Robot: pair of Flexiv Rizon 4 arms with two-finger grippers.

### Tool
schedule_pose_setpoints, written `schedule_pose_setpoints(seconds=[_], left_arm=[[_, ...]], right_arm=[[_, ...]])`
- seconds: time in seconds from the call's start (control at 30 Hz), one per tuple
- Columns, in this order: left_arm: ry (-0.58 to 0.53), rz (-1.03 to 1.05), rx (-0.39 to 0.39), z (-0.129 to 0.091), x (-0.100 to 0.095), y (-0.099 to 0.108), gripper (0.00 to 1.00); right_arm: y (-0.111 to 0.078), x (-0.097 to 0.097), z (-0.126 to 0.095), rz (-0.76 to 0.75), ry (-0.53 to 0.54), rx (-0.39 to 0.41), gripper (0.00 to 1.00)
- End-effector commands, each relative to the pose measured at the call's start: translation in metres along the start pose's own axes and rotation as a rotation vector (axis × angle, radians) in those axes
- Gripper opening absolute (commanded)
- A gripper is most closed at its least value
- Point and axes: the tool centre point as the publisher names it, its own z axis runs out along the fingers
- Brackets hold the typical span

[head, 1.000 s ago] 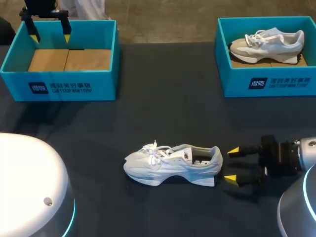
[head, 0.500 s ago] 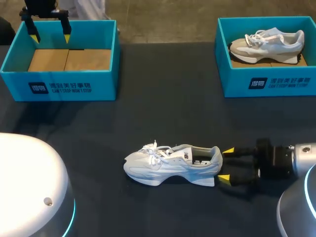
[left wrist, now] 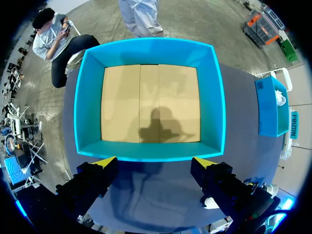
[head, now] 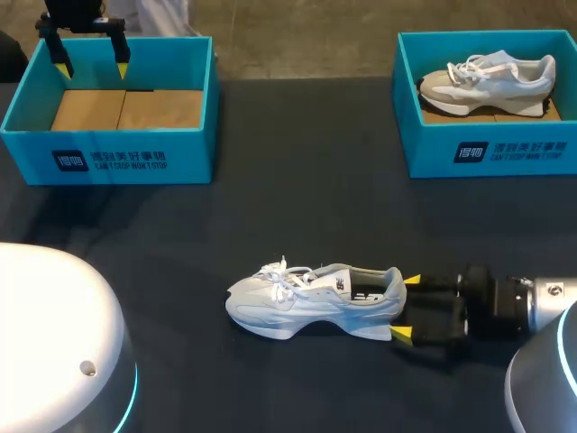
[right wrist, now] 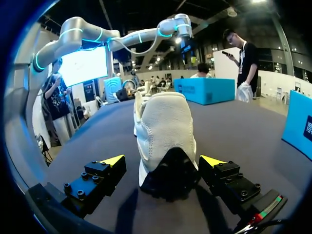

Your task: Take the shoe out of the shoebox, open the shoe tongue, remove and reinsert the insole, then place the shoe into the shoebox

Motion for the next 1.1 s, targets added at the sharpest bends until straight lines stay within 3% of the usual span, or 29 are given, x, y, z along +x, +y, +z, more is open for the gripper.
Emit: schedule_pose_setpoints(seconds=[0.03, 1.1], left_arm=[[0.000, 0.000, 0.000, 0.000, 0.000, 0.000, 1.00], [0.000, 0.000, 0.000, 0.000, 0.000, 0.000, 1.00]], right_arm=[[-0.002, -0.002, 0.007, -0.009, 0.001, -0.026, 1.00], [0.002, -0.007, 0.031, -0.048, 0.037, -0.051, 1.00]])
